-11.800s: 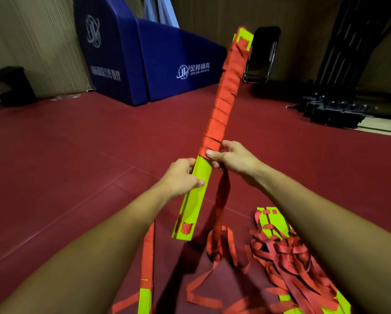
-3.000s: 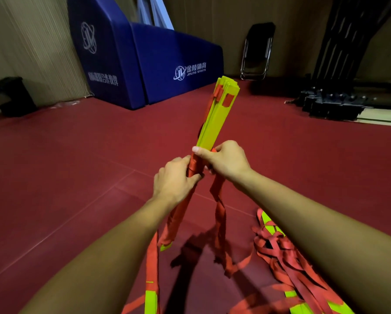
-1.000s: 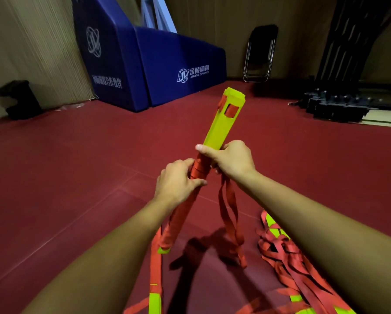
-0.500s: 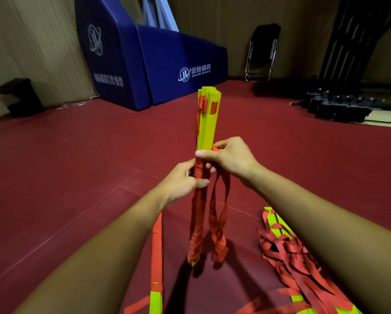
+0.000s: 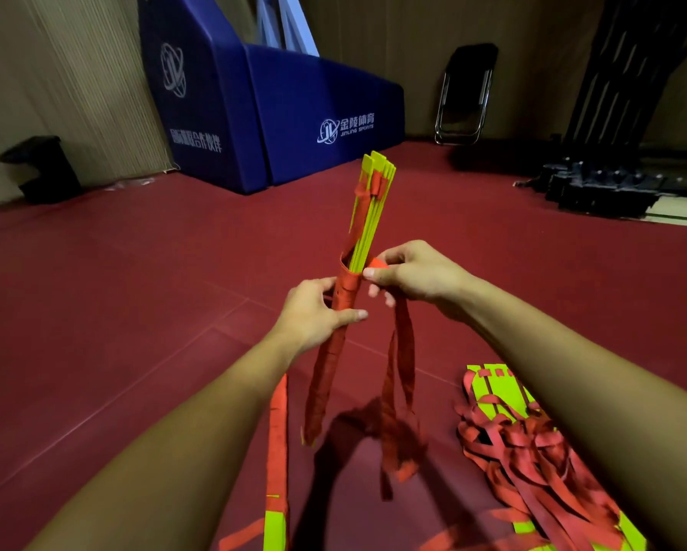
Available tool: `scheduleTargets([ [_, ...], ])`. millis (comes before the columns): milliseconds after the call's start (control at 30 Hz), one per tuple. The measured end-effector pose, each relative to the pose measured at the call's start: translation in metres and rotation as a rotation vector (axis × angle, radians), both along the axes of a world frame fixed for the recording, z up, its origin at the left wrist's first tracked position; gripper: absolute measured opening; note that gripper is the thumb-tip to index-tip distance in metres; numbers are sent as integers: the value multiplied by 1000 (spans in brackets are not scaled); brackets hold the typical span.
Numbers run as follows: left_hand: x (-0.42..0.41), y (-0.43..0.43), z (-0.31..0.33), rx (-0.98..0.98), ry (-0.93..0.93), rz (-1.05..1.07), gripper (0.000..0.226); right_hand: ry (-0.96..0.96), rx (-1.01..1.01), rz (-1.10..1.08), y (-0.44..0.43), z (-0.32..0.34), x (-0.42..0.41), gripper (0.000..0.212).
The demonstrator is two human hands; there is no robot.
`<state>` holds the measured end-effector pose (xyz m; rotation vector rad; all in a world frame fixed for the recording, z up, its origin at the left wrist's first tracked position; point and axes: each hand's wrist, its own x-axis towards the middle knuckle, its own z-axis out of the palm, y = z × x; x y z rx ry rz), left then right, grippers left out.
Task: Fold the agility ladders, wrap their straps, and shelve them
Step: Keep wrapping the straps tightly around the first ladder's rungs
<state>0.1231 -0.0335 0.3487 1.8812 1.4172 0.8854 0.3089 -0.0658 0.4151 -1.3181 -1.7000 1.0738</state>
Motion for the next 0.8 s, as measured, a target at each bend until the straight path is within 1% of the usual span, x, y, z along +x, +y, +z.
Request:
scheduleTargets([
  [67,3,-2,0,82,87,48,57,-24,38,-21,0,-1,-5,27],
  [133,5,-4,0,170,186,106,66,-110,108,-104,2,-4,-10,41],
  [167,7,-6,1,197,254,125,71,-186,156,-174,4,-6,-12,47],
  [233,10,-7,2,231,359,148,76,-322,246,-304,8,-9,-14,51],
  [267,11,-8,4,234,373,136,77,-330,274,-337,9,-11,-15,50],
  [333,9,-3,4,192,309,43,79,-246,285,-355,11,-13,-15,46],
  [400,6,-5,5,64,175,-112,71,-147,277,-338,12,-13,-12,43],
  [433,4,-3,3,5,107,-153,67,-123,272,-325,12,-13,-10,42],
  [500,4,-2,-1,-59,-18,-186,64,-135,268,-312,12,-16,-7,42],
  [567,5,0,-4,-53,-56,-185,62,-191,273,-355,14,-18,-7,43],
  [600,5,1,-6,-26,-42,-163,62,-221,272,-392,14,-18,-7,44],
  [667,4,2,-6,68,90,-90,53,-258,249,-451,14,-17,-7,48],
  [733,4,-2,-3,185,232,-6,35,-270,228,-449,11,-14,-7,53],
  [800,6,-9,2,237,284,1,29,-260,231,-418,9,-12,-10,60],
])
